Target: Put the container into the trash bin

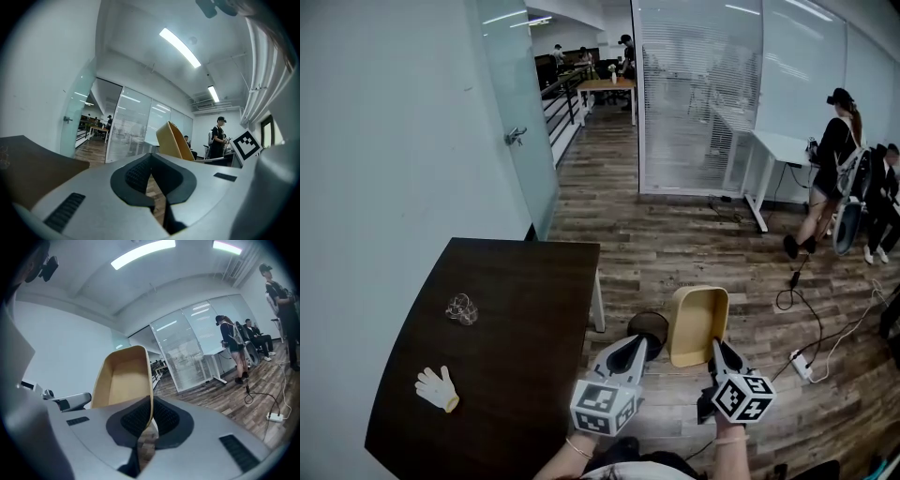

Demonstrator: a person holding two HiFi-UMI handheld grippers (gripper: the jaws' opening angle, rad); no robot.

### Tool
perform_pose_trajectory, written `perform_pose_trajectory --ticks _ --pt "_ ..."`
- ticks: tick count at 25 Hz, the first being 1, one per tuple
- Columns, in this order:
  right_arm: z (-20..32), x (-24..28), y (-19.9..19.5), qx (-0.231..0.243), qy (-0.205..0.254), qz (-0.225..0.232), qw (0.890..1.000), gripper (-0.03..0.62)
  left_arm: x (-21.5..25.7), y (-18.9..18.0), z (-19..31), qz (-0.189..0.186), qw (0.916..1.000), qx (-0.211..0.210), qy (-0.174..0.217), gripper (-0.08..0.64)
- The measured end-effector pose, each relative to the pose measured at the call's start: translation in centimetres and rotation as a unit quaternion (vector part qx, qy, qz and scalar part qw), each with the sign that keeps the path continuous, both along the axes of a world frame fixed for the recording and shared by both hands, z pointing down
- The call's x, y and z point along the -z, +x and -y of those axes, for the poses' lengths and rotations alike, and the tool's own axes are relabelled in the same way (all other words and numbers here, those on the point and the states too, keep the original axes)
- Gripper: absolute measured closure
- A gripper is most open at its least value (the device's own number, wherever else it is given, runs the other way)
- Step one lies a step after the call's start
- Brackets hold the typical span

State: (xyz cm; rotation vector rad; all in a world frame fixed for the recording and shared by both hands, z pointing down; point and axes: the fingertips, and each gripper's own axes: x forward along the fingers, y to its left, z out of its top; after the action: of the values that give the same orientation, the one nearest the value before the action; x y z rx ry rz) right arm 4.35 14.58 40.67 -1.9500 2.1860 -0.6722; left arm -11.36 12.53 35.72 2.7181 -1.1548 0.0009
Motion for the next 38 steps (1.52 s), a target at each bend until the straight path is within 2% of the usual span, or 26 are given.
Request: perform_pose_trajectory --ticks 5,11,16,31,38 --pt "1.9 -0.4 0.2 -0.019 0.000 0.015 1.000 0.576 -0.3 -0.3 2.3 0.004 1.0000 -0.006 -0.002 0.541" --pt "4.4 -1.7 1.2 -0.013 -0.013 0.014 1.000 0.575 -1.3 0.7 4.8 0.004 1.0000 -0.003 -0.008 0.541" --pt "8.9 -2.6 2.1 -0.001 -0.017 0.014 1.000 0.575 -2.3 1.8 8.8 0.009 0.9999 0.004 -0.011 0.541" --pt "25.6 -4.4 11.5 0.038 -0.033 0.023 0.998 0.575 -4.1 11.6 25.2 0.007 0.9992 0.031 -0.022 0.541" --pt "31.3 -5.4 13.7 0.059 -0.042 0.028 0.997 0.575 -5.0 13.3 29.9 0.009 0.9983 0.050 -0.027 0.541"
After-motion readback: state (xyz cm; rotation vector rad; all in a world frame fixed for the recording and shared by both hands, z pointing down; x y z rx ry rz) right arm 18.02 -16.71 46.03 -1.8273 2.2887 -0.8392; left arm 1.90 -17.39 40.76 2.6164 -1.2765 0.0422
